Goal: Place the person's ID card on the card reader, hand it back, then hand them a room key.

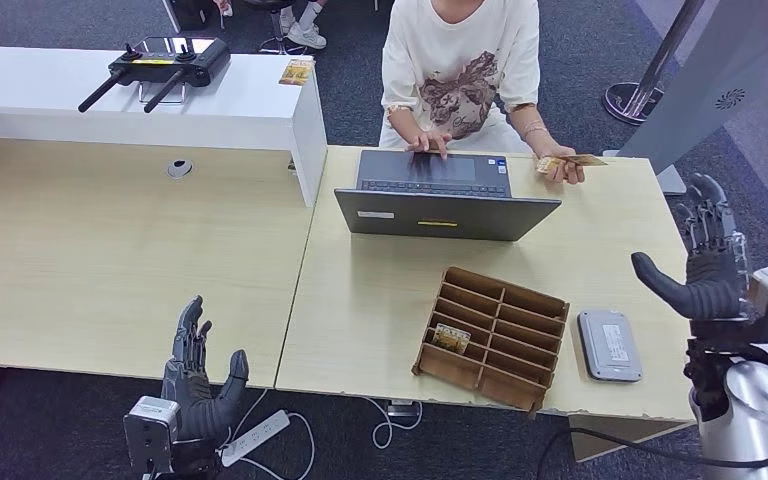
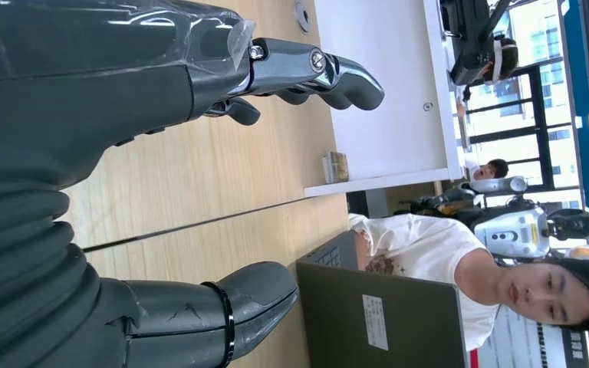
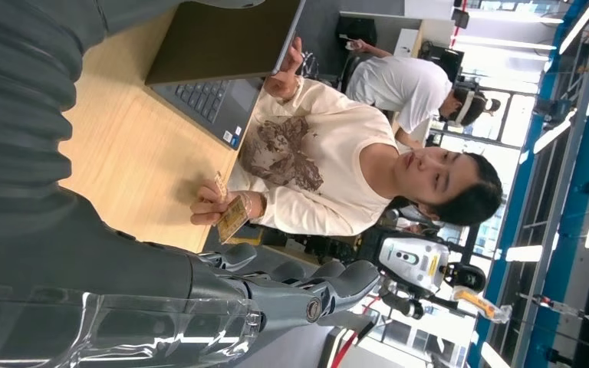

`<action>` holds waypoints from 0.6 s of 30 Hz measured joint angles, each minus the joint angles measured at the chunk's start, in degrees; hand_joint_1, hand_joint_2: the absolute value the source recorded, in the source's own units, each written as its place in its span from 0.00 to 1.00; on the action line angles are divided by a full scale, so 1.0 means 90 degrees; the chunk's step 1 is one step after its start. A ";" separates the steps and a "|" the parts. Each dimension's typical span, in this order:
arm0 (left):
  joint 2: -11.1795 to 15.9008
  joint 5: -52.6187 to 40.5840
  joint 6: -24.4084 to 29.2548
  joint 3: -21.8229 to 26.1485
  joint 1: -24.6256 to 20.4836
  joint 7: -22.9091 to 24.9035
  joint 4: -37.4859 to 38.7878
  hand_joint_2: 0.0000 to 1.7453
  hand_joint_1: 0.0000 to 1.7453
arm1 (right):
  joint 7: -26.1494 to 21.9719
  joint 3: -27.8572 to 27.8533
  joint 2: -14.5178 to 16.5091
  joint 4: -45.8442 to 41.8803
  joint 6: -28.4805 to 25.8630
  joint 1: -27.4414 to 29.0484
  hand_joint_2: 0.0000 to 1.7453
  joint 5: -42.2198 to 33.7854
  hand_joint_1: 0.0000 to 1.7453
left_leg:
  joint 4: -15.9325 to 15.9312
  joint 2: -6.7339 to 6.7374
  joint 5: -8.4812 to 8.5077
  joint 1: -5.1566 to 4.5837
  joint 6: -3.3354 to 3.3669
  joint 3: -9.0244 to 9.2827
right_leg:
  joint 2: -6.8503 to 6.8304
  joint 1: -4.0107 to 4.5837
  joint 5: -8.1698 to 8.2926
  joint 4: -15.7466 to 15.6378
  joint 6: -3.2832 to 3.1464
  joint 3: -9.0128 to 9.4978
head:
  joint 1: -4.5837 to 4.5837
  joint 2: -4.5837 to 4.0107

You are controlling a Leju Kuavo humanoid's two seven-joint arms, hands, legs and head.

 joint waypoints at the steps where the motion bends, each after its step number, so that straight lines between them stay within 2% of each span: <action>1: 0.0001 -0.0005 0.0000 0.0009 0.0001 0.0000 -0.0003 1.00 0.00 | -0.0004 -0.0013 0.0000 -0.0030 0.0008 0.0031 1.00 -0.0011 0.00 | 0.0000 0.0000 0.0000 0.0000 0.0000 0.0000 | 0.0000 0.0000 0.0000 0.0000 0.0000 0.0000 | 0.0001 0.0000; 4: 0.0004 -0.0020 -0.0005 0.0019 0.0001 0.0000 -0.0011 1.00 0.00 | -0.0008 -0.0029 0.0001 -0.0089 0.0012 0.0093 1.00 -0.0031 0.00 | 0.0000 0.0000 0.0000 0.0000 0.0000 0.0000 | 0.0000 0.0000 0.0000 0.0000 0.0000 0.0000 | -0.0001 0.0000; 7: 0.0015 -0.0109 -0.0093 0.0053 -0.0015 0.0003 -0.0027 1.00 0.00 | -0.0028 -0.0098 0.0043 -0.0427 0.0018 0.0456 1.00 -0.0064 0.00 | 0.0000 0.0000 0.0000 0.0000 0.0000 0.0000 | 0.0000 0.0000 0.0000 0.0000 0.0000 0.0000 | -0.0002 0.0000; 14: 0.0005 -0.0068 -0.0206 0.0059 -0.0037 0.0074 -0.0028 1.00 0.00 | -0.0089 -0.0115 0.0281 -0.0960 -0.0132 0.0953 1.00 -0.0035 0.00 | -0.0001 0.0004 0.0000 0.0000 0.0000 0.0000 | 0.0002 0.0000 -0.0001 0.0000 0.0000 -0.0001 | -0.0001 0.0000; 18: 0.0006 -0.0059 -0.0203 0.0059 -0.0032 0.0075 -0.0047 1.00 0.09 | -0.0092 -0.0115 0.0363 -0.1084 -0.0182 0.1036 1.00 -0.0058 0.00 | -0.0002 0.0006 0.0000 0.0000 0.0000 0.0000 | 0.0003 0.0000 -0.0001 0.0001 0.0000 0.0000 | 0.0000 0.0000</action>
